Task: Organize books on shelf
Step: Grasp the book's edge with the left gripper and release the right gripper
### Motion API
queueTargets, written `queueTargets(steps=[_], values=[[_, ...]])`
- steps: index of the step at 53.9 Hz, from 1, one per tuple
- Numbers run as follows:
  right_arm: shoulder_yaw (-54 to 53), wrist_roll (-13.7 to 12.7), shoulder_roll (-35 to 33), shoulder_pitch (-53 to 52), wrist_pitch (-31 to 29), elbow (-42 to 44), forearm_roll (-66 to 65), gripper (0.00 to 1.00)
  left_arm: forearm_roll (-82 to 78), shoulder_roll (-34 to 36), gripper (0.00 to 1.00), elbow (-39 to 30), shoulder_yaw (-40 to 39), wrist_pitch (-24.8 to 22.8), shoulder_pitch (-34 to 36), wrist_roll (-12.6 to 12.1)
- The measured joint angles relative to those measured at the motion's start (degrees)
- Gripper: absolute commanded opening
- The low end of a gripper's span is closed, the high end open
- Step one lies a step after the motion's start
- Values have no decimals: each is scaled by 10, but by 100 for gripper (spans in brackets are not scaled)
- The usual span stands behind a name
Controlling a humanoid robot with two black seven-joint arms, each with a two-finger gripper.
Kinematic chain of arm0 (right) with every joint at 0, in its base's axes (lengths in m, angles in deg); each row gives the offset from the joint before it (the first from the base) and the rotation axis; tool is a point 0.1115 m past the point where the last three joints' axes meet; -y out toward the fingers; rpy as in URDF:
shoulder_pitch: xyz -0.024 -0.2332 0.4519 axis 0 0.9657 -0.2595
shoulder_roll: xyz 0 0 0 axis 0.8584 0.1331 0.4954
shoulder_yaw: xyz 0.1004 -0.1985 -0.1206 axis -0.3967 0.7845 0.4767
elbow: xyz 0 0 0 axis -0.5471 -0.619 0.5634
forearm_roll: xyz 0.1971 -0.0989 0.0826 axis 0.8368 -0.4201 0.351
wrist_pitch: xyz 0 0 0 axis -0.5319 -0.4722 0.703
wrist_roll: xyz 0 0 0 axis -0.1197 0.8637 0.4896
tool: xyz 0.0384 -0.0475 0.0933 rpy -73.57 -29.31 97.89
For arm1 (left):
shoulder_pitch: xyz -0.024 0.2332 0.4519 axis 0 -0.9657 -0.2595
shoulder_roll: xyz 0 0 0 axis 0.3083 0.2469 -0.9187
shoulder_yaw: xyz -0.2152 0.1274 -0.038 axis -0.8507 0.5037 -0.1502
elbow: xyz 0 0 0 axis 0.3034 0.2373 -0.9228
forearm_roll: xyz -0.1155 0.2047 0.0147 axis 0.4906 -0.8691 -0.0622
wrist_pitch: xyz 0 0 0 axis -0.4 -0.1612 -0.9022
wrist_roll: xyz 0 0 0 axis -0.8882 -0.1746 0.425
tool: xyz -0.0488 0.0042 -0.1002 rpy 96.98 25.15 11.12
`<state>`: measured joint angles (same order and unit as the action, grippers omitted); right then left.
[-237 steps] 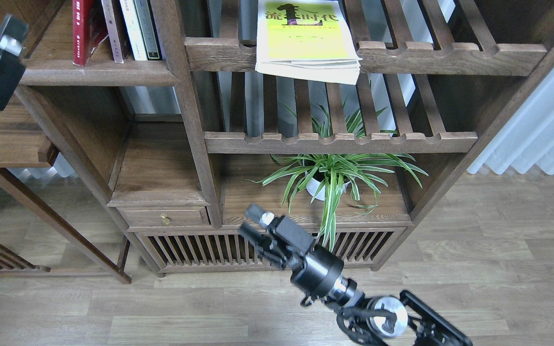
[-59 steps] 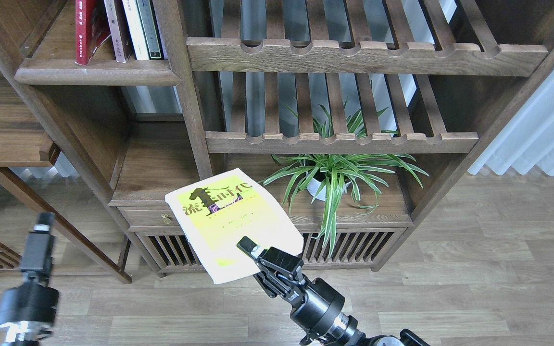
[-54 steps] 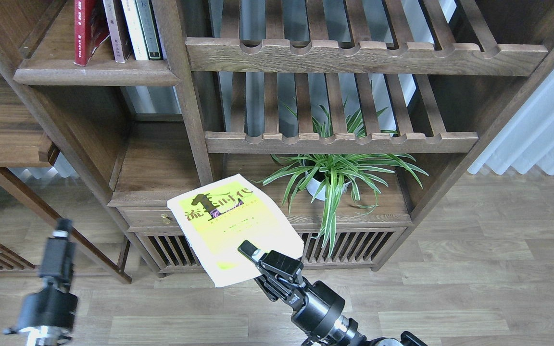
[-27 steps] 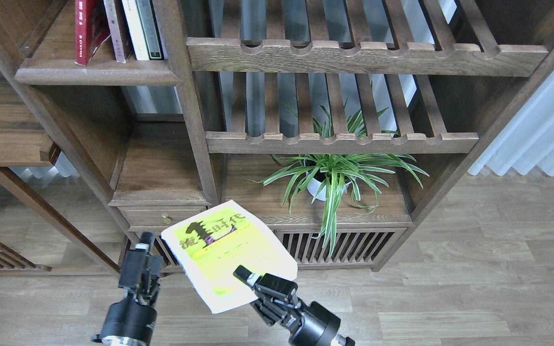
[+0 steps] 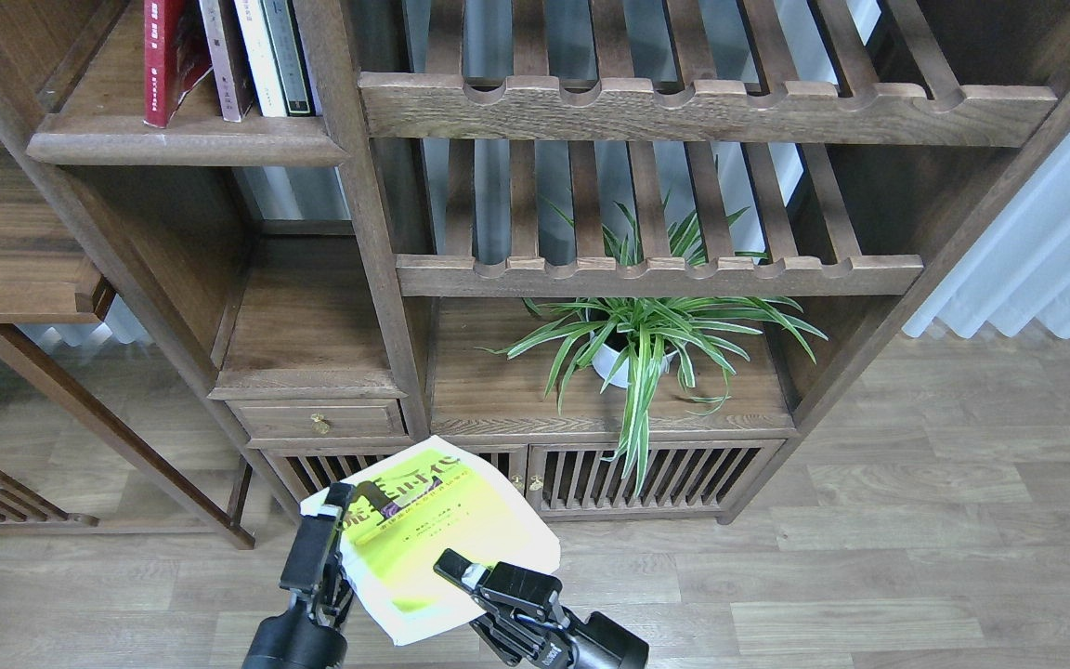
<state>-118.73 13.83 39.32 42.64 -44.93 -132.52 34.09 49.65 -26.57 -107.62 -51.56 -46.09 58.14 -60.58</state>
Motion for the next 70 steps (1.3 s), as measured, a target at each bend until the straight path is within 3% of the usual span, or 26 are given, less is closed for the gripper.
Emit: queueTargets(steps=[4,7,9,26,32,37,39,41,45,47,64,70], values=[[1,-2,0,3,0,0,0,6,1,0,42,6,0,0,0,-12],[2,-2,0,4,0,0,-1,6,1,0,15,8,0,0,0,-18],[3,-2,0,5,0,-1,-1,6,2,0,8,9,0,0,0,-20],[6,-5,0,8,0,-2,-2,7,31,0,5,12,2,0,5,-50],[6,-5,0,8,0,-2,-2,12,31,0,4,12,-6,0,4,-63],[6,-5,0,9,0,-2,-4,31,31,0,4,12,-14,0,4,-70],[6,-5,0,9,0,-2,-6,44,30,0,4,12,-18,0,3,-72],[5,-6,0,9,0,-1,-10,65,30,0,4,11,-22,0,2,-73],[0,-5,1,9,0,2,-29,87,29,14,4,8,-33,0,-5,-75],[-4,-3,1,7,0,5,-41,92,29,24,4,8,-42,0,-7,-75],[-58,2,0,-19,0,42,-83,97,-5,122,4,-8,-136,0,-30,-77],[-64,2,0,-28,0,47,-84,97,-41,154,4,-33,-195,0,-45,-95]])
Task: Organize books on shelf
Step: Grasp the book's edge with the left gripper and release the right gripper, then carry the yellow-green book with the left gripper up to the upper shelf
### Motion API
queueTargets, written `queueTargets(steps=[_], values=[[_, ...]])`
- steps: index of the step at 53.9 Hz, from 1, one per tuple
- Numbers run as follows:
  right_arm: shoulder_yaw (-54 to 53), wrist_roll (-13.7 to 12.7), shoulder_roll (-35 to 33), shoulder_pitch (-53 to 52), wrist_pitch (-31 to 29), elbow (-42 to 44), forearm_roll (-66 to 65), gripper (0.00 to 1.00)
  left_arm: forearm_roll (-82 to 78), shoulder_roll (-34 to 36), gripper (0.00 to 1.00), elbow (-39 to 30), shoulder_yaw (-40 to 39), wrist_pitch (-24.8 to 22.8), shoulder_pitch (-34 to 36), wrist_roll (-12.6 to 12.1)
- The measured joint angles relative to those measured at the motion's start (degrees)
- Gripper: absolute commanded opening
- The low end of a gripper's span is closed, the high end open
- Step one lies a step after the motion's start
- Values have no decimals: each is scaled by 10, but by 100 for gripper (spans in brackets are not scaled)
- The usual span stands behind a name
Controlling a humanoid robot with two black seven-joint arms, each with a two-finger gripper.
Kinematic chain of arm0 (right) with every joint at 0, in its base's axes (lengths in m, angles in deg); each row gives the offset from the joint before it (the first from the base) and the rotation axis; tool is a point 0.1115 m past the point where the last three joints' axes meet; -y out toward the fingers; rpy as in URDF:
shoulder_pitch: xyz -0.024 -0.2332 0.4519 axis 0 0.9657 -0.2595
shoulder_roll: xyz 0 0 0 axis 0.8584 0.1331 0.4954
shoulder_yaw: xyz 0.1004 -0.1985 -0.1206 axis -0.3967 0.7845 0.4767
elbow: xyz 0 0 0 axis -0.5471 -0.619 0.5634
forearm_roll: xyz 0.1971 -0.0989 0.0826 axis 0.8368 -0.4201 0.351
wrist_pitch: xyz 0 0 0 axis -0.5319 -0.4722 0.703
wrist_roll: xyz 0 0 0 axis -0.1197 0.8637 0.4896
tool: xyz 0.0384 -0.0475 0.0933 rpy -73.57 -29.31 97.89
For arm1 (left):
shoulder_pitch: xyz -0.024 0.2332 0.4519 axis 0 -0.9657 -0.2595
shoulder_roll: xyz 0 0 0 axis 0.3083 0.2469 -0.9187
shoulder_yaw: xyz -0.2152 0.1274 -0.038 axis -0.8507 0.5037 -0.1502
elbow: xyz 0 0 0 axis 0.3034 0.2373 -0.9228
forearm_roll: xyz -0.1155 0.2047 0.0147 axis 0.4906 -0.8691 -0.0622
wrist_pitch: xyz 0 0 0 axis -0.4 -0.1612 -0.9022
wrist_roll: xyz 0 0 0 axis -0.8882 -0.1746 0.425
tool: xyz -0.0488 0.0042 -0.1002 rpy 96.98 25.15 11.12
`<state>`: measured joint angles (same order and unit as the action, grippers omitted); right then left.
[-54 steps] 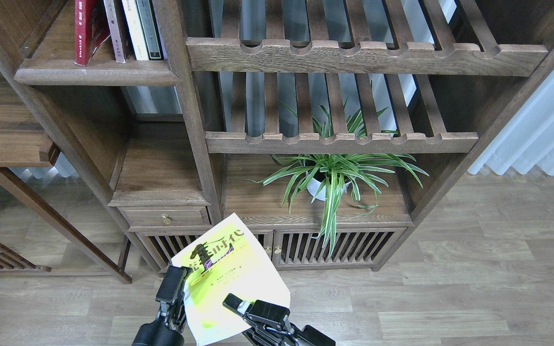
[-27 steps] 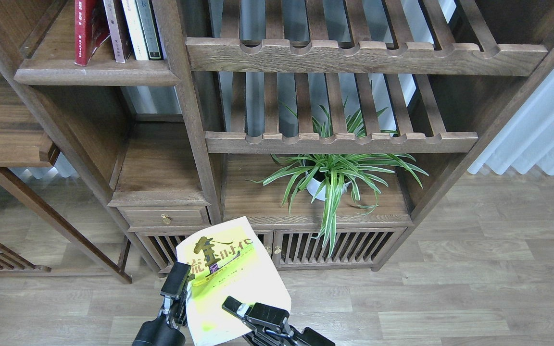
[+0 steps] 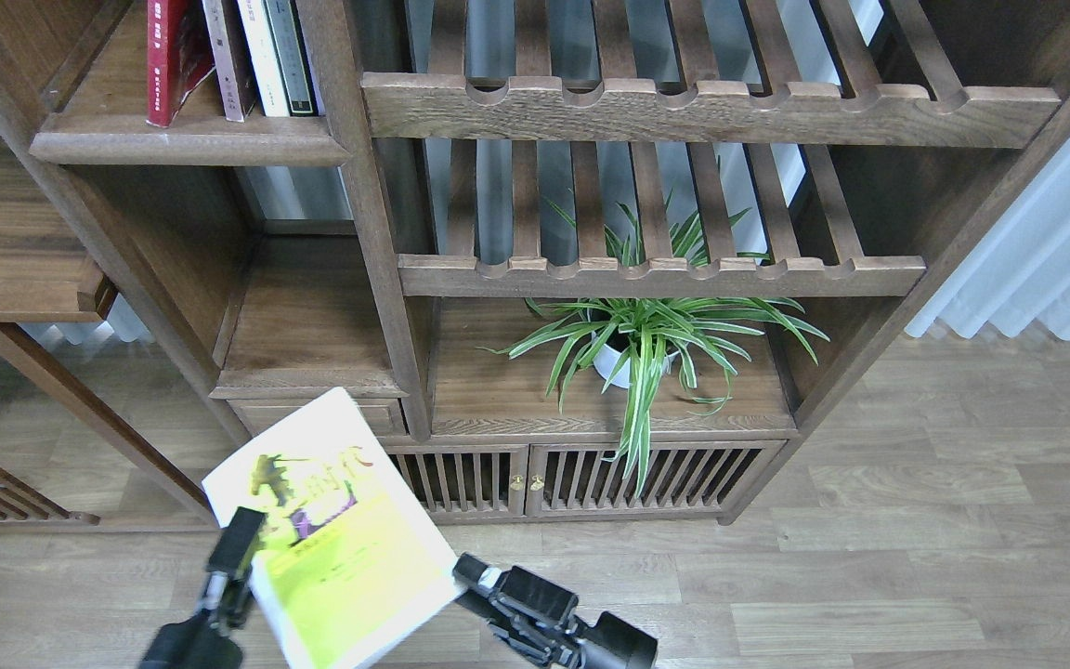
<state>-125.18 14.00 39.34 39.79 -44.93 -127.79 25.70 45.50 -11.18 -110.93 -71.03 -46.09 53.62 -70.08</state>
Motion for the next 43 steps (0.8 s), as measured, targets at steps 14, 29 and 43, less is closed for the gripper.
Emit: queueTargets(steps=[14,29,43], values=[[0,0,0,-6,0,5,-1,97,-12,46,4,-5,-122,0,3,-40],[0,0,0,-5,0,13,0,97,-1,106,4,-5,-208,0,54,-40],[5,0,0,-7,0,20,-1,97,28,207,4,-6,-241,0,132,-38]])
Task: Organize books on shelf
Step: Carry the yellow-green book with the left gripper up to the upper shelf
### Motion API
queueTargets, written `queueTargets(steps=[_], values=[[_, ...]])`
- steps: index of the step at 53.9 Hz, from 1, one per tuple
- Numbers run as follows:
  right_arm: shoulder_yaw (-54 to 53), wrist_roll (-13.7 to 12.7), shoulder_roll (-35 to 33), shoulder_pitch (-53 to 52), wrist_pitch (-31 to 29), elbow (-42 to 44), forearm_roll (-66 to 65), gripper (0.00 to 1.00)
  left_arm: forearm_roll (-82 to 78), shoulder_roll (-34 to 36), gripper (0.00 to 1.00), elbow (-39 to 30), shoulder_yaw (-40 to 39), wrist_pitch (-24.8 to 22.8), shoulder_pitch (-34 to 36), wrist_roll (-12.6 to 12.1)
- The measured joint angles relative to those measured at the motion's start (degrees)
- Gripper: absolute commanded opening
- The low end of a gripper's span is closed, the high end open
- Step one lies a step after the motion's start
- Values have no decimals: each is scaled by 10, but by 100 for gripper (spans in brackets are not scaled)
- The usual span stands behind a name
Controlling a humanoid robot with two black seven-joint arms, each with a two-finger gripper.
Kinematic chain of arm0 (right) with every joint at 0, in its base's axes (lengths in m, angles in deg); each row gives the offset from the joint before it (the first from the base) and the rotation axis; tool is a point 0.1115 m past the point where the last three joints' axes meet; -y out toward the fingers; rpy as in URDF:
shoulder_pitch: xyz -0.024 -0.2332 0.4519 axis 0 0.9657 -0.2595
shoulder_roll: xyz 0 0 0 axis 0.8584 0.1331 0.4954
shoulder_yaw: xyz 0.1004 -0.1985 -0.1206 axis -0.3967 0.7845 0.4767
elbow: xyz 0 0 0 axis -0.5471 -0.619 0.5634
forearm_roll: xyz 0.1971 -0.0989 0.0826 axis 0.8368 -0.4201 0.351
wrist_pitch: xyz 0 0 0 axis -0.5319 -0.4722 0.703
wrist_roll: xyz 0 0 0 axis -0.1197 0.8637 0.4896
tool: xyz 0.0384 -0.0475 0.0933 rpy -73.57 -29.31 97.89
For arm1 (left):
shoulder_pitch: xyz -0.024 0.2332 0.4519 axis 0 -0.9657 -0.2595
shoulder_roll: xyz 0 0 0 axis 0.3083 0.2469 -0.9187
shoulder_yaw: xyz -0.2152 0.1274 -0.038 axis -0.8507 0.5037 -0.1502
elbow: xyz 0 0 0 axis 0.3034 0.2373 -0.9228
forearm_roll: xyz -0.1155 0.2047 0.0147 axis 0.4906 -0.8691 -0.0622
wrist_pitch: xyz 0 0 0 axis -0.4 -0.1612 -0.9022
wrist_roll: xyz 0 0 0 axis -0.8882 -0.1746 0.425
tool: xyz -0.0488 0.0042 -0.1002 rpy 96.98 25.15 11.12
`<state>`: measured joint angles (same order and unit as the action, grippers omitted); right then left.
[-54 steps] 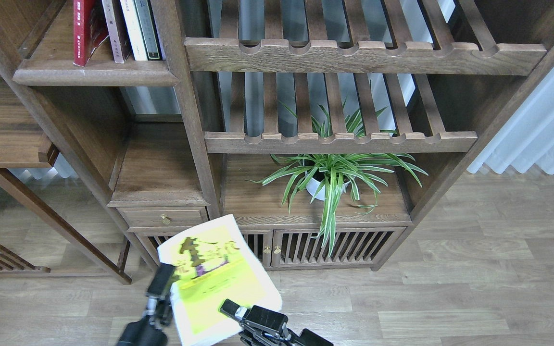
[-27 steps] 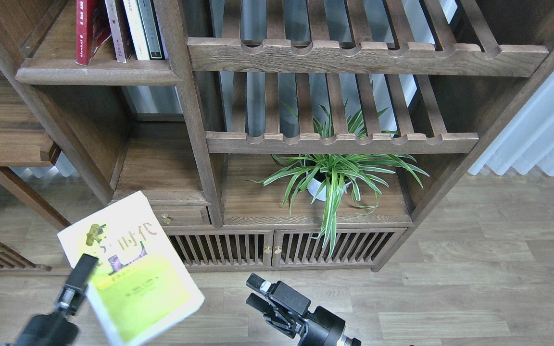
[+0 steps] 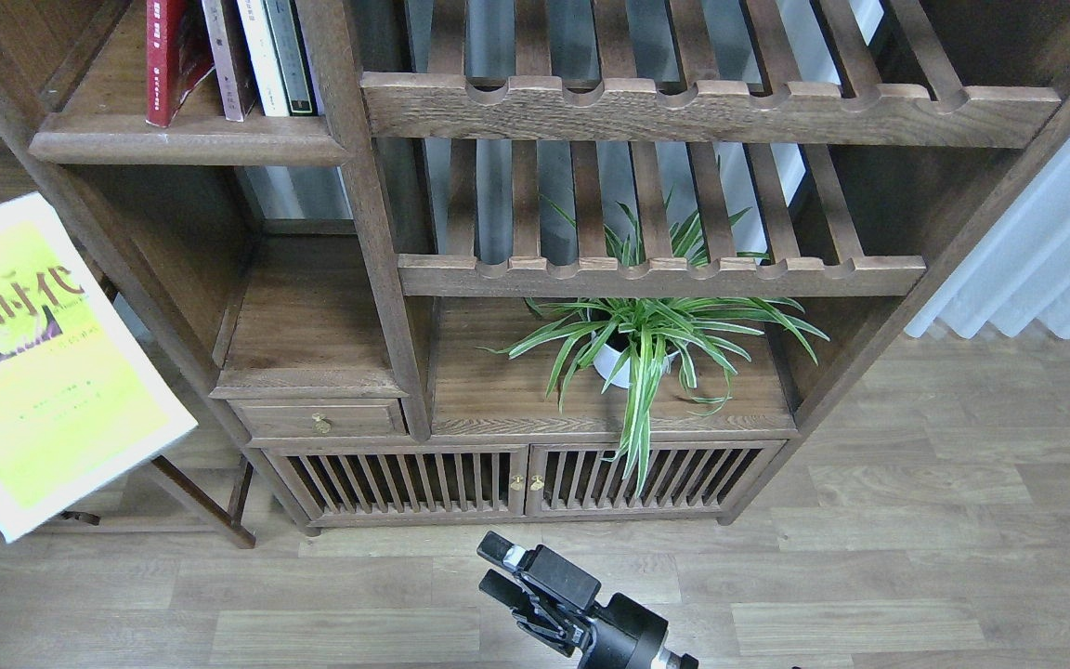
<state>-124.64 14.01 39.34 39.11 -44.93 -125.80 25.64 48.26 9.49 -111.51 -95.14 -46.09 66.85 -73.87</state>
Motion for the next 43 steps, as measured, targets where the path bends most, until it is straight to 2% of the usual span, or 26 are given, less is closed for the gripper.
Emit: queueTargets(steps=[7,8,20,31,43], values=[[1,0,0,0,0,3,-1,97,22,58,4,0,-7,0,62,-2],[1,0,0,0,0,5,-1,97,27,83,4,0,-8,0,99,-3],[2,0,0,0,0,7,-2,97,26,163,4,2,14,0,211,-9],[1,0,0,1,0,7,-3,97,-40,184,4,8,22,0,282,-35],[2,0,0,1,0,7,-2,97,-136,182,4,42,25,0,336,-39]])
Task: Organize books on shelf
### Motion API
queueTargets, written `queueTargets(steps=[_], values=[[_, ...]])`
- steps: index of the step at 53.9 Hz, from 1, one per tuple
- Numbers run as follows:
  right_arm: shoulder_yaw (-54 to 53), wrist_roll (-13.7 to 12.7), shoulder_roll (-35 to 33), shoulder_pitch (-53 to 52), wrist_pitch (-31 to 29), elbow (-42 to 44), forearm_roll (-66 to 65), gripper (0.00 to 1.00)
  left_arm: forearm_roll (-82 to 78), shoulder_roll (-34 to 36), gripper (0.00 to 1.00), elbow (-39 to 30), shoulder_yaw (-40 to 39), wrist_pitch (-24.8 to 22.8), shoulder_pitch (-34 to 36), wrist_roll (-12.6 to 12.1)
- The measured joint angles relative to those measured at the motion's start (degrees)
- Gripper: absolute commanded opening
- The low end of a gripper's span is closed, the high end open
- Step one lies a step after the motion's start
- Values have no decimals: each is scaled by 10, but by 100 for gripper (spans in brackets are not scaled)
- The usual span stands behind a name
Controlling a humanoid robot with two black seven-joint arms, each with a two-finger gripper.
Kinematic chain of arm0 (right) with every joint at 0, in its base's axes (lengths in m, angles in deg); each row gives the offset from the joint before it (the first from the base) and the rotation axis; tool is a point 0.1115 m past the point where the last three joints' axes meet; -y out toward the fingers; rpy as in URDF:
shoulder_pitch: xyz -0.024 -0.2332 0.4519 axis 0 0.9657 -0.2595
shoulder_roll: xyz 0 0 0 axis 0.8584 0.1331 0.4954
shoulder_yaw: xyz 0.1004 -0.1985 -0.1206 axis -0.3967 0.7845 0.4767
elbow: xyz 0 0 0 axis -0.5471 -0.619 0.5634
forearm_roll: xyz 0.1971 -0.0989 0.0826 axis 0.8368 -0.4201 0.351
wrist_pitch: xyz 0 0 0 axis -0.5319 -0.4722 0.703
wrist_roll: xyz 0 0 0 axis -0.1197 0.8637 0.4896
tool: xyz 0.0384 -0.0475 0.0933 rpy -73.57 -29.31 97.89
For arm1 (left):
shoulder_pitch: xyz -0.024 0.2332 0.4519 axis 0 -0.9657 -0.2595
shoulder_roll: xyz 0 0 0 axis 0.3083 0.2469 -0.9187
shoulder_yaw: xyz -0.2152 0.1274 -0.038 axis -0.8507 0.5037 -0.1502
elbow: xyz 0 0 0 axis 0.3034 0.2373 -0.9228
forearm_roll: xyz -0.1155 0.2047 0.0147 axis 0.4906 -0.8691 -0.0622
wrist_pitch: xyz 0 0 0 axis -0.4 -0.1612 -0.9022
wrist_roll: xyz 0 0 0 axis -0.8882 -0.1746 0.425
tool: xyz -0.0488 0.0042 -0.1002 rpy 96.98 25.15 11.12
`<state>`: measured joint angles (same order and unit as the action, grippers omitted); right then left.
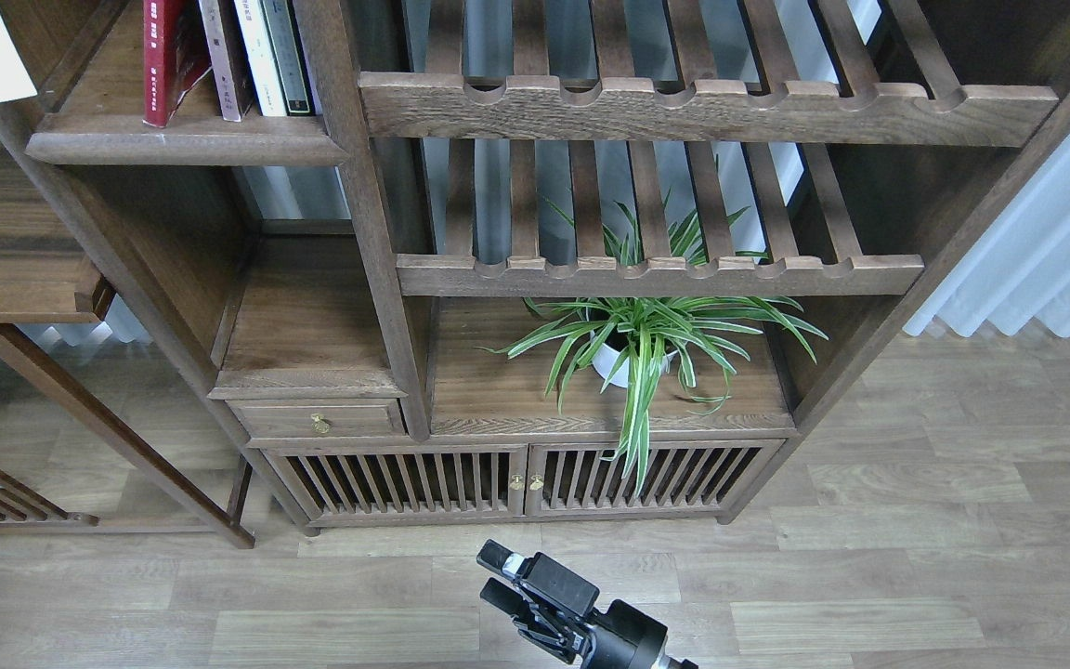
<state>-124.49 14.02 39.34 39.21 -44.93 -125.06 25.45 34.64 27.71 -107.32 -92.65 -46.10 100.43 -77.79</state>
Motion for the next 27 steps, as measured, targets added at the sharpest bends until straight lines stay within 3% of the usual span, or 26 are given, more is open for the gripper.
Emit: queueTargets(steps=[16,27], values=[[2,0,0,-1,0,0,0,97,-103,-36,5,56,48,0,110,0],[2,0,0,-1,0,0,0,97,-198,-136,5,109,100,0,205,8]])
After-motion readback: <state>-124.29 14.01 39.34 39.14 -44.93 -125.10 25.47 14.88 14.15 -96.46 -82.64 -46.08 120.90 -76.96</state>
